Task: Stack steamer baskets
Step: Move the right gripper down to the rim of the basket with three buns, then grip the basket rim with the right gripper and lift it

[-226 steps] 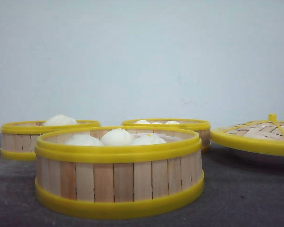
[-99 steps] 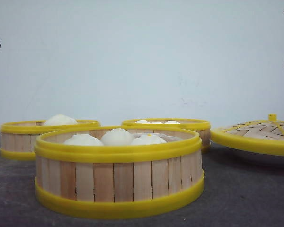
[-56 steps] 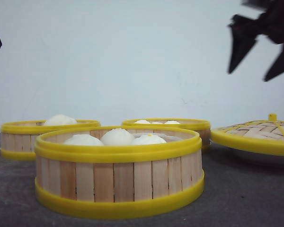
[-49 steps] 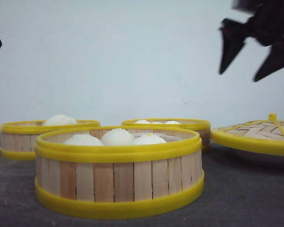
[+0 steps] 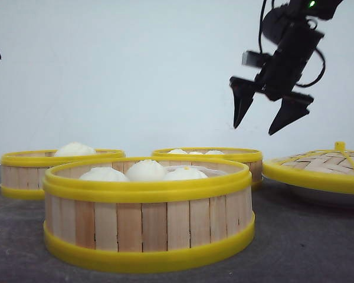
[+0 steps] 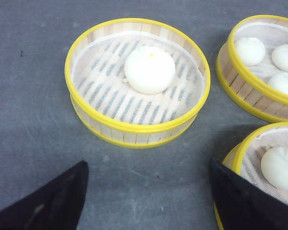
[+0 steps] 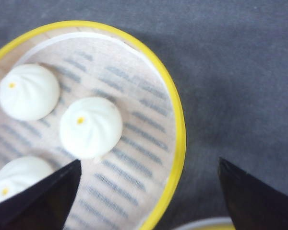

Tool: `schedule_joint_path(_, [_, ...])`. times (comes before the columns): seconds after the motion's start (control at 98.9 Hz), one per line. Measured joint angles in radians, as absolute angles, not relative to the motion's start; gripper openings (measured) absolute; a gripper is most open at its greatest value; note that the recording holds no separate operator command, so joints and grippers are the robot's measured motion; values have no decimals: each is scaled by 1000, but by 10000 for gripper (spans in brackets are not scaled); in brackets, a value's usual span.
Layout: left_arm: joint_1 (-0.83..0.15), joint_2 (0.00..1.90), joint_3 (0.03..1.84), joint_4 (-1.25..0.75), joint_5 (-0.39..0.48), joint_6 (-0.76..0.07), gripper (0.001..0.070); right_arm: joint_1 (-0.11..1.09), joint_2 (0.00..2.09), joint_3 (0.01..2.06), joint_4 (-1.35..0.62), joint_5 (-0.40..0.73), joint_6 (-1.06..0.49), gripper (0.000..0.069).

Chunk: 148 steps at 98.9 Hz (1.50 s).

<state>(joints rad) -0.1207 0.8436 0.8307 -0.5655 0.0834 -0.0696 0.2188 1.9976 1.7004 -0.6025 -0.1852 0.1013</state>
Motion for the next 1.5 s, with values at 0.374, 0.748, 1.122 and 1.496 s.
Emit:
schedule_joint_path(0.374, [-121,844,831,-569,83,-70,475,221,2123,1709,-596,-129,80,542])
schedule_joint_path(0.748, [-121,844,831,-569,83,-47,475,228,2144,1709,-566,-116,84,94])
schedule_joint_path(1.122, [-121,844,831,-568,78,-43,475,227,2146,1719,-564,-128,86,23])
schedule_joint_path(1.496, [-121,844,831,-569,78,-41,475,230,2156,1885,-638,-163,105,23])
